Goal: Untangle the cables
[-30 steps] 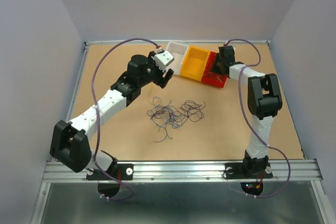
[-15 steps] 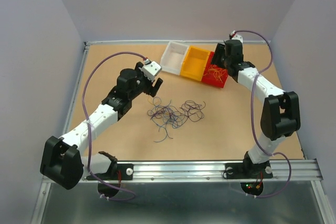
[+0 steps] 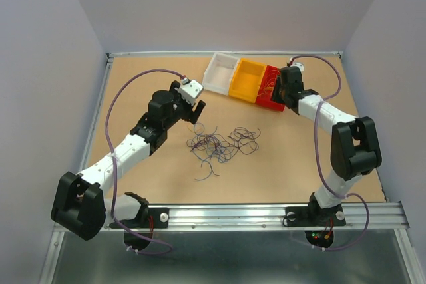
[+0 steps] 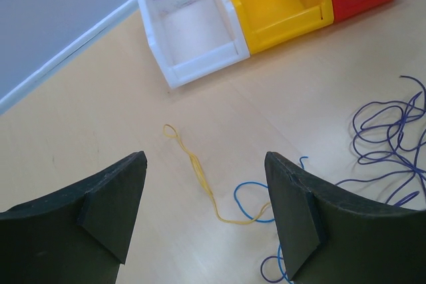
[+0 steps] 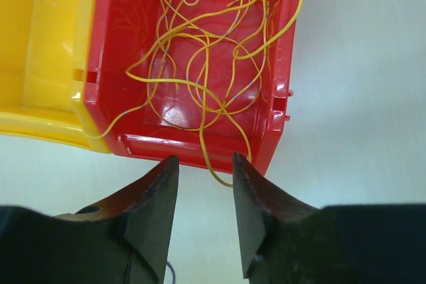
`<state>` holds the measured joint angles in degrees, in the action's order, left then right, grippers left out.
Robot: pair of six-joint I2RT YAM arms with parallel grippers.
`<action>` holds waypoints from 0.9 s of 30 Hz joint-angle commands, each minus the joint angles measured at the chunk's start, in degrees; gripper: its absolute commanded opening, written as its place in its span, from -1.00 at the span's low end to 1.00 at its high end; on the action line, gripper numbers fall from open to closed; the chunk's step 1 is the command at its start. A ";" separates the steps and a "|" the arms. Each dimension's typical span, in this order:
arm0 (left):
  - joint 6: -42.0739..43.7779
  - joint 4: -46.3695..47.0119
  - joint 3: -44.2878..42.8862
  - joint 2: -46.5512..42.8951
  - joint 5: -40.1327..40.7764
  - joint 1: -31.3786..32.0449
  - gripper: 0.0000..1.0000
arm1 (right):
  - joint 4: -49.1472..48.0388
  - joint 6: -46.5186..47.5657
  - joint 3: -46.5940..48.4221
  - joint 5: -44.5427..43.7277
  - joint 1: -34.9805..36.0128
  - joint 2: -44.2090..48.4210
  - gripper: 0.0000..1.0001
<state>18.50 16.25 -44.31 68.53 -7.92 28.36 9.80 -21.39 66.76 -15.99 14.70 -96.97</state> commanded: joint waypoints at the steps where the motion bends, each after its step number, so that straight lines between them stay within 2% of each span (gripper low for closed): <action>1: 0.13 4.23 0.37 -0.15 0.80 -0.50 0.68 | -1.01 0.73 2.58 -2.03 -0.02 -3.21 -0.29; 3: 0.22 4.32 0.46 0.11 0.80 -0.67 0.68 | -1.01 0.82 3.81 -1.85 -0.02 -4.45 -0.43; 9: 0.31 4.67 0.37 0.99 0.72 -0.94 0.68 | -0.93 1.08 6.53 -1.68 -0.02 -7.97 -0.48; 10: 0.39 4.67 0.20 1.08 0.72 -1.02 0.68 | -0.93 1.35 7.06 -1.85 -0.02 -8.32 -0.72; 13: 0.48 4.67 0.02 1.69 0.72 -1.38 0.68 | -1.01 1.79 9.43 -1.77 -0.02 -10.17 -0.99; 21: 0.48 4.93 -0.42 3.01 0.63 -2.17 0.68 | -0.84 2.75 16.64 -3.70 -0.02 -15.08 -0.99; 27: 0.75 5.37 -0.86 4.94 1.15 -2.61 0.67 | -0.14 3.28 24.19 -3.61 -0.64 -22.20 -0.99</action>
<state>18.63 18.26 -44.27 72.66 -7.29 26.33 10.02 -18.98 84.71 -18.52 14.59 -116.16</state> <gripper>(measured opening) 0.836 0.022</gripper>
